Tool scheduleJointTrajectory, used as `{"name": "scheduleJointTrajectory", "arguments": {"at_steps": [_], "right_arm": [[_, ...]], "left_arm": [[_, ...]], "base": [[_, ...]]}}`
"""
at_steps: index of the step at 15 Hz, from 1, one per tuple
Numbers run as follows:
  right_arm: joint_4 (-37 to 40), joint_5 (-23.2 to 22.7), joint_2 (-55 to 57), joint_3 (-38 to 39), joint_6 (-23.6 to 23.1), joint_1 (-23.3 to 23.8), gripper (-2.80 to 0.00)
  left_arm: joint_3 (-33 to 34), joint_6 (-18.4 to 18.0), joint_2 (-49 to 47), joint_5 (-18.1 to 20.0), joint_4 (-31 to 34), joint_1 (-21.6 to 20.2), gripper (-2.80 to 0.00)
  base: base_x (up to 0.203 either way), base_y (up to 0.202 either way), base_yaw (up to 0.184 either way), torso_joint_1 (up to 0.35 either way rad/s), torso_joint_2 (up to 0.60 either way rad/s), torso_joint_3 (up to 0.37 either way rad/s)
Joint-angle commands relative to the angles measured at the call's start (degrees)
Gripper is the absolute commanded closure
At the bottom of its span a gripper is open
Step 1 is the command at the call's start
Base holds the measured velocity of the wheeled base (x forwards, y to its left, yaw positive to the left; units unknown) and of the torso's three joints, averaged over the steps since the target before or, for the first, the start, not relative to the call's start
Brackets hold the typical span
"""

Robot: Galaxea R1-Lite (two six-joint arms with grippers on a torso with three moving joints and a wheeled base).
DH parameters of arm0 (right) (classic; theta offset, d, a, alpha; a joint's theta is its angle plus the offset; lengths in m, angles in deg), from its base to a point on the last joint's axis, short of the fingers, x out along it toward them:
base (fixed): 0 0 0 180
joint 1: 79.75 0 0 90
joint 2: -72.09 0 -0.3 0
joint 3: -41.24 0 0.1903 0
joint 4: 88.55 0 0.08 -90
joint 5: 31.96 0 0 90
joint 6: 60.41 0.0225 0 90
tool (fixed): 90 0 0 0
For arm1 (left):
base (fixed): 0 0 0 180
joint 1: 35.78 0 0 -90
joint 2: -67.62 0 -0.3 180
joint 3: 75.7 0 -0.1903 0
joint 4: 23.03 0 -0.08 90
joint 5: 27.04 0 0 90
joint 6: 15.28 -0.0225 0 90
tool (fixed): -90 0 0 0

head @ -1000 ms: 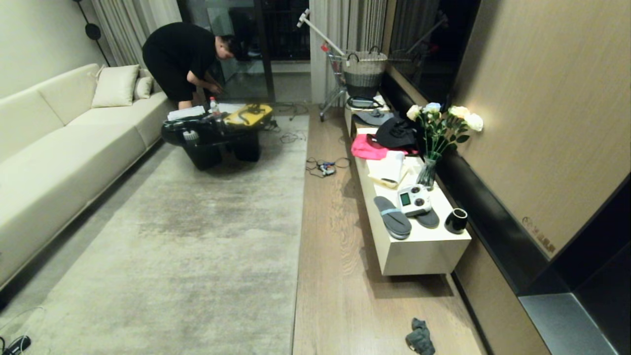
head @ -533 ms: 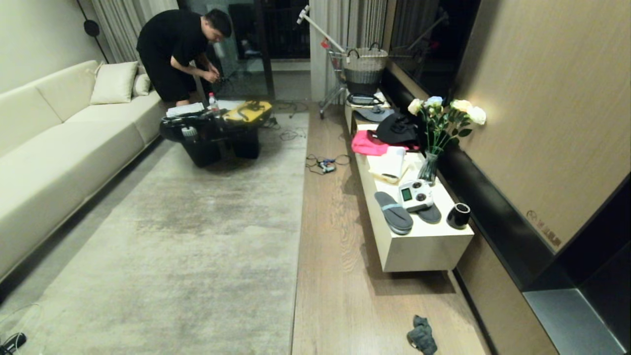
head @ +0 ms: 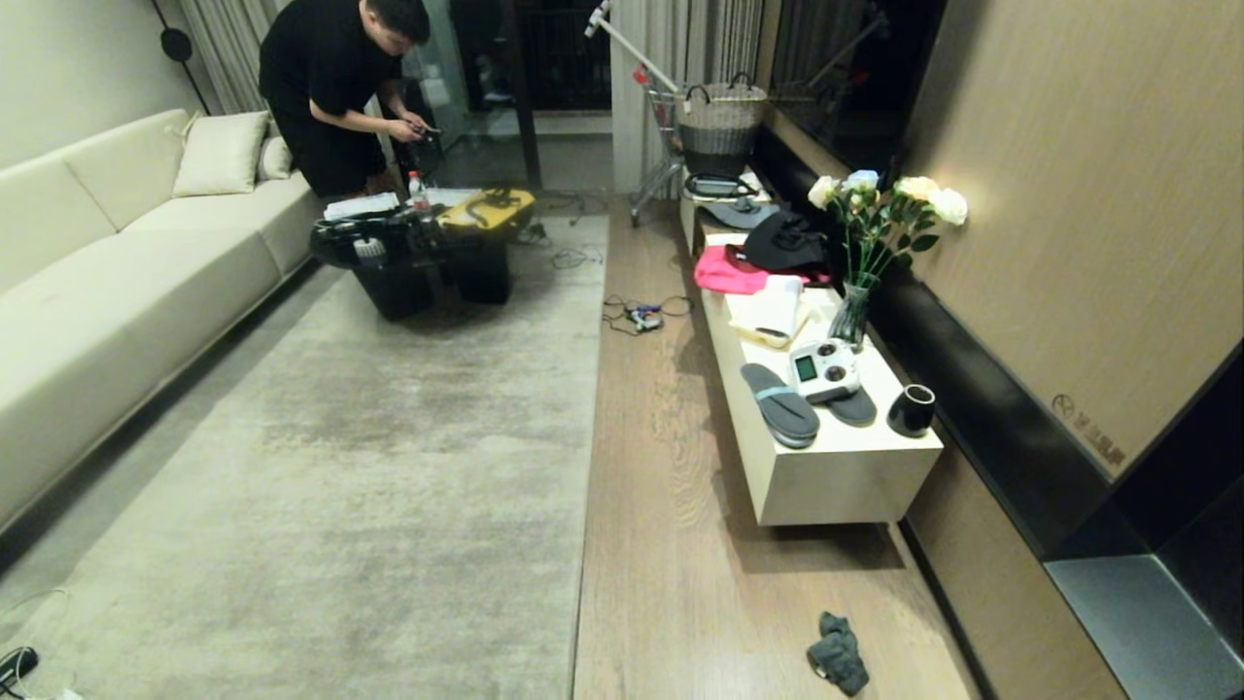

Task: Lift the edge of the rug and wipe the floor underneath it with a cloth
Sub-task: Pick up the rag

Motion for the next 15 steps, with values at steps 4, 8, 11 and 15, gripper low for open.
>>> {"name": "scheduleJointTrajectory", "arguments": {"at_steps": [4, 8, 11, 15], "right_arm": [[-0.1, 0.0, 0.1, 0.0, 0.1, 0.0, 0.00], [0.0, 0.0, 0.1, 0.0, 0.1, 0.0, 0.00], [0.0, 0.0, 0.1, 0.0, 0.1, 0.0, 0.00], [0.0, 0.0, 0.1, 0.0, 0.1, 0.0, 0.00]], "left_arm": [[0.0, 0.0, -0.1, 0.0, 0.0, 0.0, 0.00], [0.0, 0.0, -0.1, 0.0, 0.0, 0.0, 0.00], [0.0, 0.0, -0.1, 0.0, 0.0, 0.0, 0.00], [0.0, 0.0, -0.1, 0.0, 0.0, 0.0, 0.00]], "base": [[0.000, 0.000, 0.000, -0.184, 0.54, 0.348], [0.000, 0.000, 0.000, -0.164, 0.53, 0.365], [0.000, 0.000, 0.000, -0.131, 0.49, 0.365], [0.000, 0.000, 0.000, -0.099, 0.47, 0.378]]}}
